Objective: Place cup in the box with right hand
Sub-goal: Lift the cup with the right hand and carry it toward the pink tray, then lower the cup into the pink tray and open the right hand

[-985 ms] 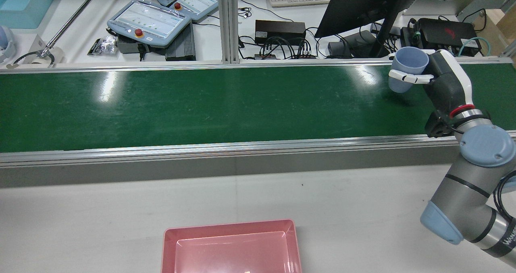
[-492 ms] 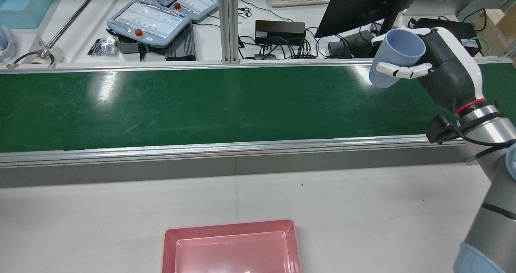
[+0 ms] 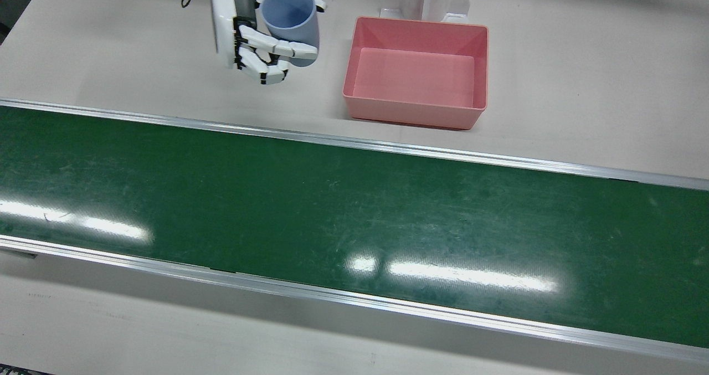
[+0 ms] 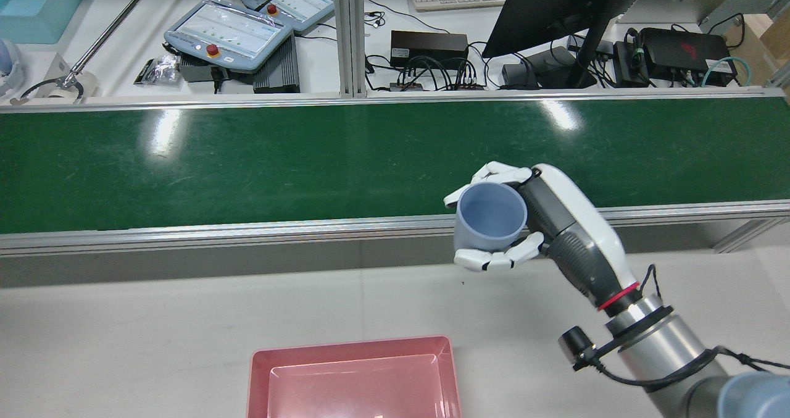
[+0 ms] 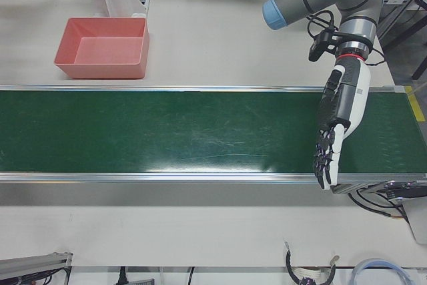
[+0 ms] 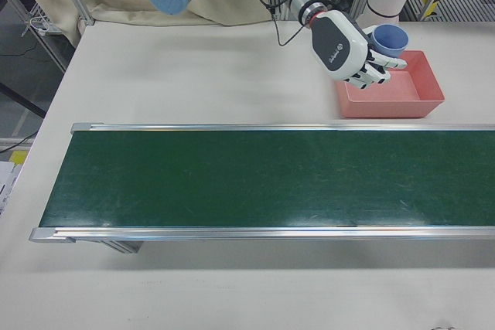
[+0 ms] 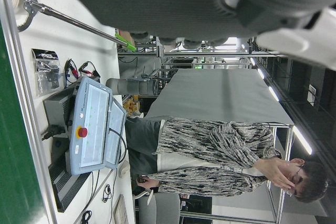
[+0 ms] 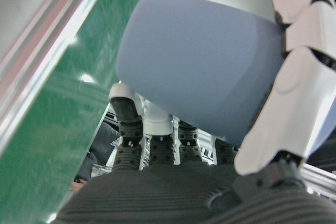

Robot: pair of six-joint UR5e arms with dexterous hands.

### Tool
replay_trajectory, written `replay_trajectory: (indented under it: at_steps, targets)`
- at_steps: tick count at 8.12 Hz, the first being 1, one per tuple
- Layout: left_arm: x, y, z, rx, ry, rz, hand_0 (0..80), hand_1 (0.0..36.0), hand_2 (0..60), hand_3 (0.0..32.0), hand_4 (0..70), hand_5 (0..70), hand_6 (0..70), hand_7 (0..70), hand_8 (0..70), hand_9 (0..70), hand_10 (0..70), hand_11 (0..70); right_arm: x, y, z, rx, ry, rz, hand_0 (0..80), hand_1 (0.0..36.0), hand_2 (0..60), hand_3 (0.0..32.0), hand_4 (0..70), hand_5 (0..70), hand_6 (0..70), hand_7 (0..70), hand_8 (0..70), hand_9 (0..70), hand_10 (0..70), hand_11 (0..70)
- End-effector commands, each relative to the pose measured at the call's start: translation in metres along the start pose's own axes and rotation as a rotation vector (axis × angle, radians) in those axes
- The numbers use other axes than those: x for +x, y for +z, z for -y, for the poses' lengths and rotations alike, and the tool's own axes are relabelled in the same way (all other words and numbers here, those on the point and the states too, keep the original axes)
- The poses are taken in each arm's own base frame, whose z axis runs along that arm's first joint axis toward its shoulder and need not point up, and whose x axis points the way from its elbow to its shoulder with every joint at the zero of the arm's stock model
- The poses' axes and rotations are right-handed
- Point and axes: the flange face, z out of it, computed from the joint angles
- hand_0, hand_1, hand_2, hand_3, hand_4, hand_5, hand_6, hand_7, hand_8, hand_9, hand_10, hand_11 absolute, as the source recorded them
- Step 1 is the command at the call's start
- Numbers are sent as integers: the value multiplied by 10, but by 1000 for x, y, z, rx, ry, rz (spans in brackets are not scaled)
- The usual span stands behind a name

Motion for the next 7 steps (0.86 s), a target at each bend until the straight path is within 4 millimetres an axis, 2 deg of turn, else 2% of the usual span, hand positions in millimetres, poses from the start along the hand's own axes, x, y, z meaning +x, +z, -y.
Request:
replay_trajectory:
  at_steps: [1, 2, 3, 4, 5, 6, 7]
  targets:
    - [0, 0, -1, 0, 0, 0, 0, 0, 0, 0, 0, 0, 0, 0, 0, 0, 0, 0, 139, -26, -39, -41, 46, -95, 537, 194, 460, 0, 700, 132, 326, 700, 598, 700, 450, 636]
    - [0, 0, -1, 0, 0, 0, 0, 0, 0, 0, 0, 0, 0, 0, 0, 0, 0, 0, 151, -32, -48, -55, 54, -108, 545, 192, 364, 0, 700, 122, 289, 700, 543, 700, 395, 558]
    - [0, 1, -1, -2, 0, 0, 0, 0, 0, 0, 0, 0, 0, 0, 0, 0, 0, 0, 153, -34, -57, -65, 51, -115, 598, 175, 72, 0, 452, 100, 190, 700, 352, 572, 216, 326]
    - [0, 1, 0, 0, 0, 0, 0, 0, 0, 0, 0, 0, 0, 0, 0, 0, 0, 0, 153, -38, -63, -73, 64, -121, 610, 172, 11, 0, 244, 76, 79, 266, 126, 226, 75, 128]
    - [0, 0, 1, 1, 0, 0, 0, 0, 0, 0, 0, 0, 0, 0, 0, 0, 0, 0, 155, -41, -67, -77, 71, -127, 629, 131, 0, 0, 190, 64, 30, 72, 36, 71, 0, 12]
    - [0, 0, 1, 1, 0, 0, 0, 0, 0, 0, 0, 0, 0, 0, 0, 0, 0, 0, 155, -40, -68, -78, 74, -126, 609, 148, 0, 0, 124, 64, 30, 77, 43, 81, 0, 0]
    - [0, 0, 1, 1, 0, 0, 0, 0, 0, 0, 0, 0, 0, 0, 0, 0, 0, 0, 150, -40, -71, -81, 86, -121, 621, 132, 0, 0, 145, 64, 32, 90, 50, 94, 0, 0]
